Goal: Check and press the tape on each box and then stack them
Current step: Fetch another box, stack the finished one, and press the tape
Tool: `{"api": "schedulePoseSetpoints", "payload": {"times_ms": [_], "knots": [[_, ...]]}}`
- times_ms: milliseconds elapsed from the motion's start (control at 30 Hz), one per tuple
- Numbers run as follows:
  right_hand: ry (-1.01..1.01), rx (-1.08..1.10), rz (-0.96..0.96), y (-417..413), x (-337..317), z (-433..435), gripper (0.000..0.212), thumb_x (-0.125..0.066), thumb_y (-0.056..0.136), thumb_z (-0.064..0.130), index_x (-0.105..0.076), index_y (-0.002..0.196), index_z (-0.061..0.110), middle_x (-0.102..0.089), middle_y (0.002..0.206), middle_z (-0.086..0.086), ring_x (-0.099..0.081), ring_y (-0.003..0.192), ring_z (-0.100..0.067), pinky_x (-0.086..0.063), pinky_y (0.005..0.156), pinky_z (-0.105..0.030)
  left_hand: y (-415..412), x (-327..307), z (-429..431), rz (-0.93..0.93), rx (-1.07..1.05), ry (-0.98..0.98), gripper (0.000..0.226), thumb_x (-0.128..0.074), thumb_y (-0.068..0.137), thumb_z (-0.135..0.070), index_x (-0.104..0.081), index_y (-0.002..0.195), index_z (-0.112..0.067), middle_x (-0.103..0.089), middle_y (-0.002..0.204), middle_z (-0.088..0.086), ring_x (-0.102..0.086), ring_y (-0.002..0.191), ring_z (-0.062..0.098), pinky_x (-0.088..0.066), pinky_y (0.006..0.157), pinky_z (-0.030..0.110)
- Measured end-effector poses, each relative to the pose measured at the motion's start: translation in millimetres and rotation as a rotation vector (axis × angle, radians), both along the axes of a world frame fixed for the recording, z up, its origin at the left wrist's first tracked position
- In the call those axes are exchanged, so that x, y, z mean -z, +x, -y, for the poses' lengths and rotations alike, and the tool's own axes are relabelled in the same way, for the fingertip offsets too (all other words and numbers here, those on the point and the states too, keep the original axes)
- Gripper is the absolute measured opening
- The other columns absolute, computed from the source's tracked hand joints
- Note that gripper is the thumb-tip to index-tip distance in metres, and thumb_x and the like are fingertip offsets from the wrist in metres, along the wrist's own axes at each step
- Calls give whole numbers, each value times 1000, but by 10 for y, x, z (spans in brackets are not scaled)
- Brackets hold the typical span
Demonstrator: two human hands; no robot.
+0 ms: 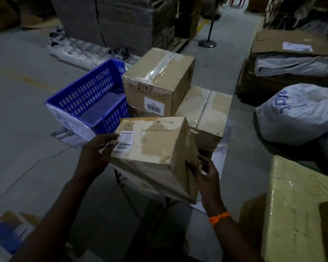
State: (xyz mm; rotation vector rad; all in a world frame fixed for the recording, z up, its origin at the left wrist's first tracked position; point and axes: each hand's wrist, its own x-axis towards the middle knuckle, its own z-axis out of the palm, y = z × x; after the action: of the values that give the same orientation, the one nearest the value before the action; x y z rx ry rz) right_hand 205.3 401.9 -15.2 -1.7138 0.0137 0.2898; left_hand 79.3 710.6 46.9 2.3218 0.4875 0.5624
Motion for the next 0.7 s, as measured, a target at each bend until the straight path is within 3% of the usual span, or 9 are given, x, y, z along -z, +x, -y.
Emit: {"api": "schedulePoseSetpoints", "payload": {"times_ms": [67,100,167,233,333,400,500,600,700], "knots": [[-120,50,-200,47,137,-35,112,-85,53,79,-53,144,21,-60,138,-3,-60,121,-25,-55,99,-46,-24,19,-96,-76,11,143,34,-67,92,0,-70,116,-24,-70,117,4,-67,105,22,-48,81,25],[-117,46,-327,86,239,-21,123,-83,49,83,-47,149,21,-58,141,-6,-59,122,-29,-54,99,-49,-27,3,-132,-115,-13,145,28,-66,94,-6,-71,115,-24,-71,117,6,-67,104,24,-47,79,25],[0,-1,-521,75,310,5,98,-83,71,67,-50,149,17,-64,137,-9,-63,115,-29,-55,86,-42,-16,-105,-144,-222,-84,87,18,-60,100,-33,-70,115,-28,-71,113,3,-65,100,19,-43,73,22],[172,-79,-564,39,332,12,62,-79,85,43,-62,139,17,-74,122,-7,-70,109,-28,-55,75,-36,14,-252,-41,-309,-73,7,40,-44,102,-51,-70,113,-24,-67,105,-3,-60,93,11,-40,69,20],[258,-113,-465,-30,319,-8,73,-91,68,44,-66,133,19,-77,118,-5,-72,111,-27,-59,72,-34,75,-433,206,-186,3,-207,49,-34,107,-46,-67,111,-9,-64,101,-3,-59,87,-9,-41,70,6],[312,-114,-420,-78,259,-37,72,-92,68,44,-67,131,18,-76,119,-6,-72,112,-25,-60,72,-32,87,-479,274,-100,17,-332,45,-32,107,-54,-67,118,-28,-66,109,-11,-57,91,-18,-44,78,7],[356,-107,-342,-74,161,4,33,-72,94,20,-69,126,18,-77,116,-3,-73,107,-17,-63,74,-30,71,-489,302,-54,5,-417,26,-39,104,-58,-58,121,-55,-65,103,-24,-59,90,-14,-47,82,15],[312,-74,-227,14,43,165,31,-67,97,15,-69,128,17,-78,114,-1,-74,104,-14,-64,82,-34,10,-335,302,-100,-22,-455,42,-55,102,-36,-48,143,-41,-61,112,-7,-60,78,-3,-47,62,6],[195,-50,-97,113,-19,347,37,-70,96,14,-68,133,16,-78,115,-1,-74,106,-19,-63,86,-39,-37,-24,329,-187,-40,-498,58,-66,96,-35,-43,149,-35,-57,132,-2,-61,94,-4,-53,65,12]]}}
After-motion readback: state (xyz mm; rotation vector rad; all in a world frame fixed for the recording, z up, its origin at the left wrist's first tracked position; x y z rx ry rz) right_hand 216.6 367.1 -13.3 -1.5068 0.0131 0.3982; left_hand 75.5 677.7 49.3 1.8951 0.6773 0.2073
